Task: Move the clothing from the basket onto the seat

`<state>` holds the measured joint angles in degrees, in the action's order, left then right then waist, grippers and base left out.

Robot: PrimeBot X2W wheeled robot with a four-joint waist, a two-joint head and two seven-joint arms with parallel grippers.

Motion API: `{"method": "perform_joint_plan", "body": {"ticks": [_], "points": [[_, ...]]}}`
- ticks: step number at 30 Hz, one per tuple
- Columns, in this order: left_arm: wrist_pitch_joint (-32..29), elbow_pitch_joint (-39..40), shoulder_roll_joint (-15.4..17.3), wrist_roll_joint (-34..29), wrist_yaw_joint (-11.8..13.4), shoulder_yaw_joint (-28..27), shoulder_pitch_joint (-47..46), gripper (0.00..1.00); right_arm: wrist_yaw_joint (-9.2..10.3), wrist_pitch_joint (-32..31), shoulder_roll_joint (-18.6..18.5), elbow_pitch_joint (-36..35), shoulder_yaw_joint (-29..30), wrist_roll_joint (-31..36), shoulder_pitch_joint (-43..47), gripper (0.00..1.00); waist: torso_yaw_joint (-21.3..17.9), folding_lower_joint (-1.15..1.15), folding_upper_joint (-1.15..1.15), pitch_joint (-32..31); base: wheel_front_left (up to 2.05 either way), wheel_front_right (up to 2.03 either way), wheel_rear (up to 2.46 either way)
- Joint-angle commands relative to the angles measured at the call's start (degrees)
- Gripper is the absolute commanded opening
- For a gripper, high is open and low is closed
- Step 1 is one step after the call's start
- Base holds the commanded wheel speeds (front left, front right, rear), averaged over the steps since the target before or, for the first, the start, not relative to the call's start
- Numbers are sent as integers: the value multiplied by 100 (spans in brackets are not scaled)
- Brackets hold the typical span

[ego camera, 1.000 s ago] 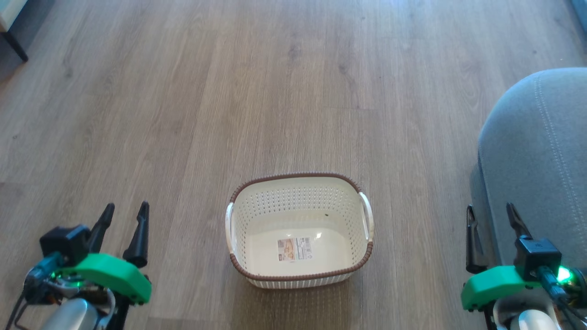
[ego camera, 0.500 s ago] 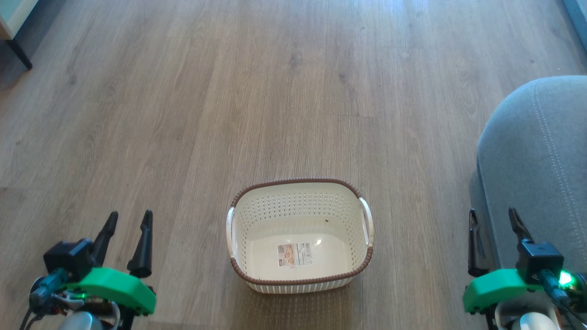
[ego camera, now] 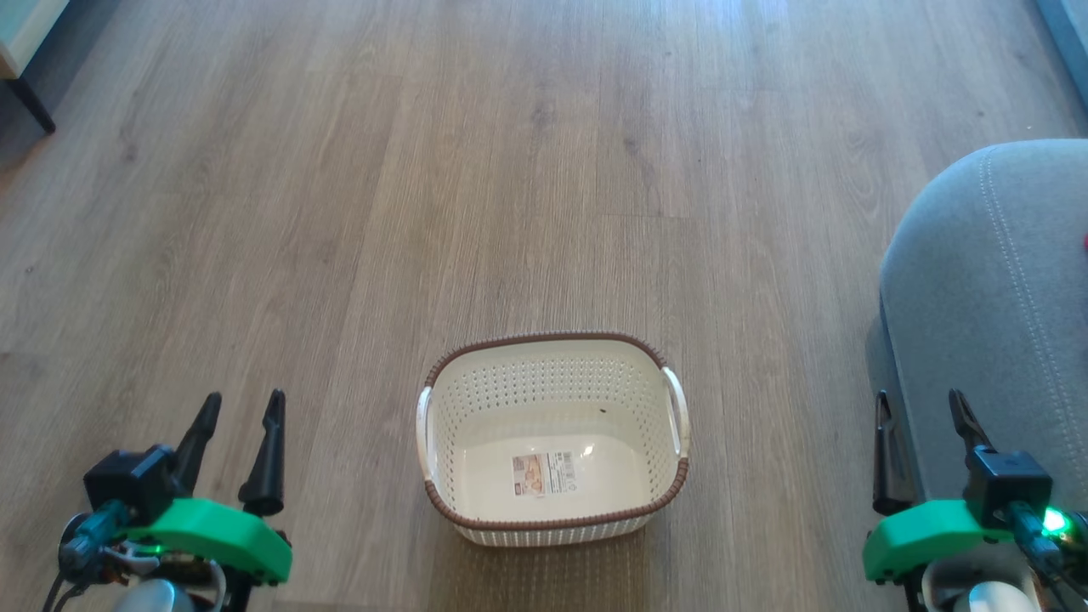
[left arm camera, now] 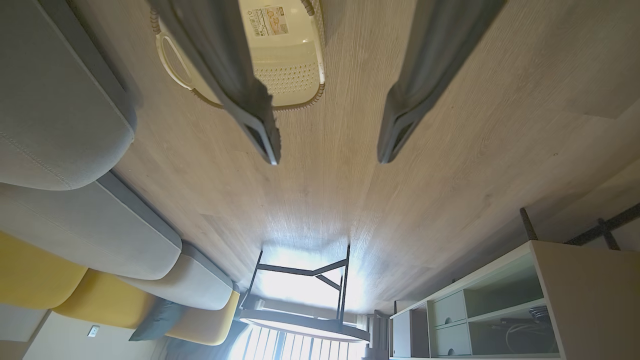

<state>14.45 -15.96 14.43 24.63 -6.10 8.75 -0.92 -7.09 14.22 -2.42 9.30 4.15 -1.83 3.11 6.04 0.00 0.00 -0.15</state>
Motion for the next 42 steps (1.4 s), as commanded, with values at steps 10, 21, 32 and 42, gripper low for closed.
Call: {"method": "perform_joint_plan", "body": {"ticks": [10,21,32,42], "points": [[54,80,-4,-111,-110,-235,-238,100,-40,77,-46,-123,-75,-61,-49,100,-26,0,0,-51,0,0,0],[54,22,22,-54,-134,-166,-258,100,-40,77,-46,-126,-89,-119,-53,100,-151,0,0,-48,0,0,0],[-151,-376,-219,330,-99,-7,83,0,-2,-136,16,384,10,-617,63,0,-185,0,0,-44,0,0,0],[-316,-328,-298,877,-102,-136,32,0,-6,-298,11,386,26,-1334,-17,0,-221,0,0,-38,0,0,0]]}}
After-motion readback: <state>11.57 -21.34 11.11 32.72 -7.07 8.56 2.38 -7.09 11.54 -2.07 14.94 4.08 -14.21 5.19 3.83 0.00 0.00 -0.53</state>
